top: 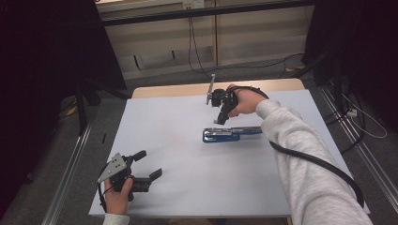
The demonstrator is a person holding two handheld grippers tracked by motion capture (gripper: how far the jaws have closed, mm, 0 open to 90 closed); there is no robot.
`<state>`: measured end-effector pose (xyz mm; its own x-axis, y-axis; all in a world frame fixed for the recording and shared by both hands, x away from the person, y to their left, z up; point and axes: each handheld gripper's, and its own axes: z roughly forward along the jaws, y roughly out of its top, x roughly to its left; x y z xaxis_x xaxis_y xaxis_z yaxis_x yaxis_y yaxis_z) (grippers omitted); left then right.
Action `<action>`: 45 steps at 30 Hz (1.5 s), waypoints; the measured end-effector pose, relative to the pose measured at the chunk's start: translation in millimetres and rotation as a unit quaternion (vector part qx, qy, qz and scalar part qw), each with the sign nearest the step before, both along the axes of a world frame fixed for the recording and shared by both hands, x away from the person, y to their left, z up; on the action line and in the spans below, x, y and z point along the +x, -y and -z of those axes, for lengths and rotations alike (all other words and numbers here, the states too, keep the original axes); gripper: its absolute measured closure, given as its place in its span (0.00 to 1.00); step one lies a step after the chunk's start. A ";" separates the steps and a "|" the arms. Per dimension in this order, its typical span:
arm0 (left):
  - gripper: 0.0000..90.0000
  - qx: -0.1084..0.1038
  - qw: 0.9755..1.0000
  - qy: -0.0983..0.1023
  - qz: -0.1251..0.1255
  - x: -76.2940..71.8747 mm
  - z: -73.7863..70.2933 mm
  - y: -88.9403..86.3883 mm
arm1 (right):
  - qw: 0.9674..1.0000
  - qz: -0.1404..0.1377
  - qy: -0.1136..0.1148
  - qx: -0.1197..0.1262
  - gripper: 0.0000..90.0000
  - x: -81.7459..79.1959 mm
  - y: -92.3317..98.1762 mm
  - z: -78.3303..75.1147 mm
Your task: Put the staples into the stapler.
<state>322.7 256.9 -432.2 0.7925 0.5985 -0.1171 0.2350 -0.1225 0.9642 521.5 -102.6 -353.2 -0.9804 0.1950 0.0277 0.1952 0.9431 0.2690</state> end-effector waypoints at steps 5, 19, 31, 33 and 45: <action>0.04 0.000 1.000 0.001 0.000 -0.5 -0.2 -0.4 | 1.000 -0.001 -0.001 0.008 0.87 1.6 0.7 0.4; 0.04 -0.002 1.000 0.000 -0.002 0.0 -0.1 -0.1 | 1.000 -0.001 -0.003 0.015 0.87 2.2 -3.2 2.7; 0.04 -0.001 1.000 -0.001 -0.003 -0.1 -0.1 -0.3 | 1.000 -0.003 -0.010 0.016 0.87 1.8 -12.1 6.4; 0.04 0.000 1.000 -0.002 -0.003 0.0 0.0 -0.4 | 1.000 -0.005 -0.007 0.021 0.87 2.4 -13.2 7.5; 0.04 0.005 1.000 0.000 -0.002 0.4 0.1 -0.1 | 1.000 -0.003 -0.010 0.029 0.87 2.8 -15.8 10.0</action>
<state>323.0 257.0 -432.3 0.7901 0.6026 -0.1123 0.2364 -0.1304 0.9629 524.3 -86.8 -363.2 -0.9805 0.1875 0.0586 0.1963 0.9268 0.3202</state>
